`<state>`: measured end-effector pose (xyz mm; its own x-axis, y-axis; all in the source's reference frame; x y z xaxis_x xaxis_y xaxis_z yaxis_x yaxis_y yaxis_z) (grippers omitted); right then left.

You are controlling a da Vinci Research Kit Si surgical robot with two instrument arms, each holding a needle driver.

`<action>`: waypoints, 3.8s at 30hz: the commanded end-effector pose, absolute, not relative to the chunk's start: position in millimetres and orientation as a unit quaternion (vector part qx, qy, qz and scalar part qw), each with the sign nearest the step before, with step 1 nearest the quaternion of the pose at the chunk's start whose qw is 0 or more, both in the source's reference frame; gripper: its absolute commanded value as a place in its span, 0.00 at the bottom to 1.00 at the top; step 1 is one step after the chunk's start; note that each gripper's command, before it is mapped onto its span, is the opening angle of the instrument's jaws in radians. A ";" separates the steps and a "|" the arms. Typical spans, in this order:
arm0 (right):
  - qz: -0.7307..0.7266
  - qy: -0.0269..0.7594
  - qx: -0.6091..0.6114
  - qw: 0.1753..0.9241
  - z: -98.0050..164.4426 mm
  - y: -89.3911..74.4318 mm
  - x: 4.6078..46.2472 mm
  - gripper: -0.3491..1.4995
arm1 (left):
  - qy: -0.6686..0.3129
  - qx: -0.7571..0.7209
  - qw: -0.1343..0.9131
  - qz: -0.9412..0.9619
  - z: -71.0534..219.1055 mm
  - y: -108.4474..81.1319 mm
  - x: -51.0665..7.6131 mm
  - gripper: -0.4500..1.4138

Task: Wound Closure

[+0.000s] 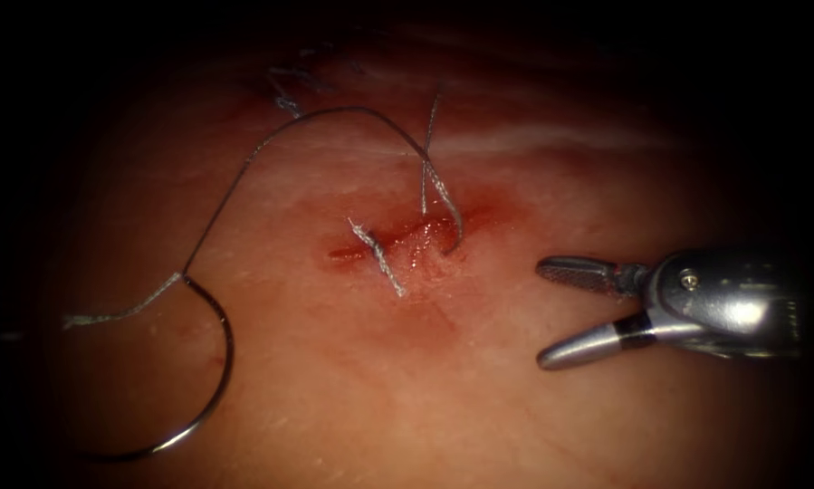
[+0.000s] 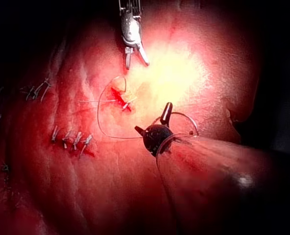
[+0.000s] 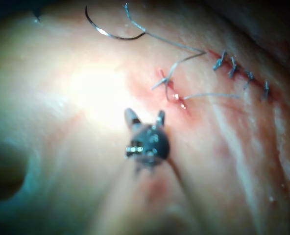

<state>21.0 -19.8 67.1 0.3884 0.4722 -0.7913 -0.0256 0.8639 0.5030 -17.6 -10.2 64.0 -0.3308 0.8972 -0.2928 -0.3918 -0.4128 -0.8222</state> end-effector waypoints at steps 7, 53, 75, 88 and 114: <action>0.154 0.527 0.208 0.809 67.8 -20.6 22.9 0.95 | -0.251 -0.269 0.477 0.798 70.3 -11.0 -21.0 0.57; 0.177 0.515 0.168 0.822 66.9 -14.4 18.2 0.67 | -0.123 -0.221 0.351 0.902 67.2 -8.0 -21.2 0.00; 0.160 0.594 0.143 0.775 67.6 -10.9 28.3 0.00 | -0.104 -0.286 0.319 0.898 71.5 -7.5 -28.9 0.00; 0.172 0.613 0.131 0.760 65.7 -10.4 31.1 0.00 | -0.121 -0.274 0.299 0.906 74.1 -9.8 -31.6 0.00; 0.167 0.575 0.105 0.794 70.0 -13.1 32.6 0.55 | -0.117 -0.294 0.262 0.911 64.8 -7.5 -31.5 0.00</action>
